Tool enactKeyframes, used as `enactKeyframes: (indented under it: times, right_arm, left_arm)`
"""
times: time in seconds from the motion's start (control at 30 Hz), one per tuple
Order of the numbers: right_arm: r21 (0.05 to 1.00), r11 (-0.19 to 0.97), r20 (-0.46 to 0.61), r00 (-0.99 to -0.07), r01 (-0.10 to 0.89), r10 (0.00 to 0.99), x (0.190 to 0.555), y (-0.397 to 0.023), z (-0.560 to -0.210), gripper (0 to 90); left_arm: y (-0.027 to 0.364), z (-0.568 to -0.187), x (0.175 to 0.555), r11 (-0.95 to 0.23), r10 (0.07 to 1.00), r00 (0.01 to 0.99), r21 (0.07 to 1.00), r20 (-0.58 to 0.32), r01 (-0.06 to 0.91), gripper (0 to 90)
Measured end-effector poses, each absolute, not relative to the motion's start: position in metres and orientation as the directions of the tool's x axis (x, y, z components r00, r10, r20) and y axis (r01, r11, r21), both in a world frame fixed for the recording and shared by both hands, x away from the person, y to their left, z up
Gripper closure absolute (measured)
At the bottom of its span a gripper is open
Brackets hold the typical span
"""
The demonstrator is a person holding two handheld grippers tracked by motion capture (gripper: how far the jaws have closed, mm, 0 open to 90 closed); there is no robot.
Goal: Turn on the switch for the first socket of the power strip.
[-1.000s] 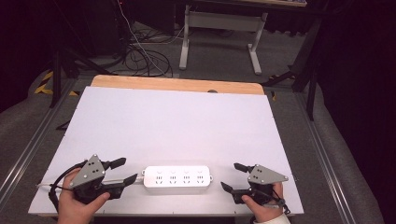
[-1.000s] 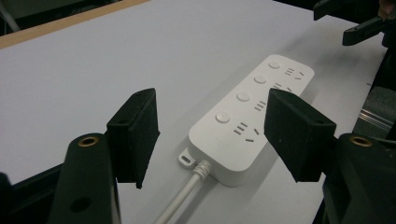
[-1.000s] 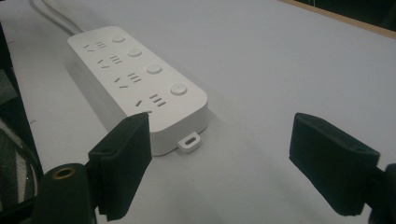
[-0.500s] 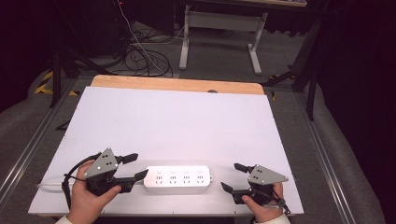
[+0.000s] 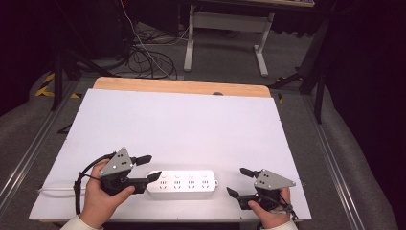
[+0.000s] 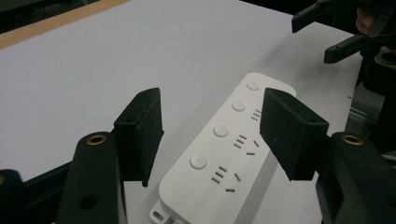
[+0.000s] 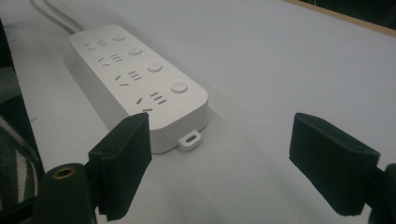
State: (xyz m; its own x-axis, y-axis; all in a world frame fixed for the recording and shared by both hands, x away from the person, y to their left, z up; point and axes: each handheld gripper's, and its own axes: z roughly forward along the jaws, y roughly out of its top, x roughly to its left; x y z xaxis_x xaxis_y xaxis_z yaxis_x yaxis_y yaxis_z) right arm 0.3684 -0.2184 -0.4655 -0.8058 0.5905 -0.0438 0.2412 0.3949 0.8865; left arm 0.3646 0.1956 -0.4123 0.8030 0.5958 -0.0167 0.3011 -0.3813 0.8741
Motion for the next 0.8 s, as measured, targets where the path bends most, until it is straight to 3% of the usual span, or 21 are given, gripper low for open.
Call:
enactKeyframes:
  times: [0.47,0.6,0.63,0.7,0.73,0.8]
  right_arm:
    - [0.886,0.396,-0.040,-0.809,0.243,0.587,0.369,-0.219,-0.466,21.2]
    - [0.886,0.393,-0.038,-0.809,0.244,0.586,0.369,-0.219,-0.466,21.2]
    - [0.887,0.393,-0.036,-0.809,0.245,0.586,0.369,-0.219,-0.467,21.2]
    - [0.886,0.393,-0.036,-0.810,0.245,0.585,0.369,-0.219,-0.467,21.3]
    - [0.887,0.393,-0.035,-0.811,0.244,0.584,0.369,-0.219,-0.467,21.2]
    - [0.887,0.392,-0.035,-0.811,0.244,0.584,0.369,-0.219,-0.467,21.3]
  left_arm:
    - [0.178,-0.412,0.372,-0.402,0.564,0.826,0.866,-0.023,0.299,44.8]
    - [0.177,-0.412,0.374,-0.386,0.527,0.847,0.868,-0.070,0.312,57.9]
    - [0.177,-0.412,0.374,-0.388,0.523,0.848,0.863,-0.083,0.323,66.5]
    - [0.176,-0.413,0.375,-0.395,0.516,0.851,0.857,-0.092,0.332,70.0]
    - [0.175,-0.414,0.376,-0.398,0.515,0.851,0.851,-0.102,0.343,79.8]
    - [0.174,-0.415,0.378,-0.411,0.507,0.854,0.838,-0.118,0.359,83.0]
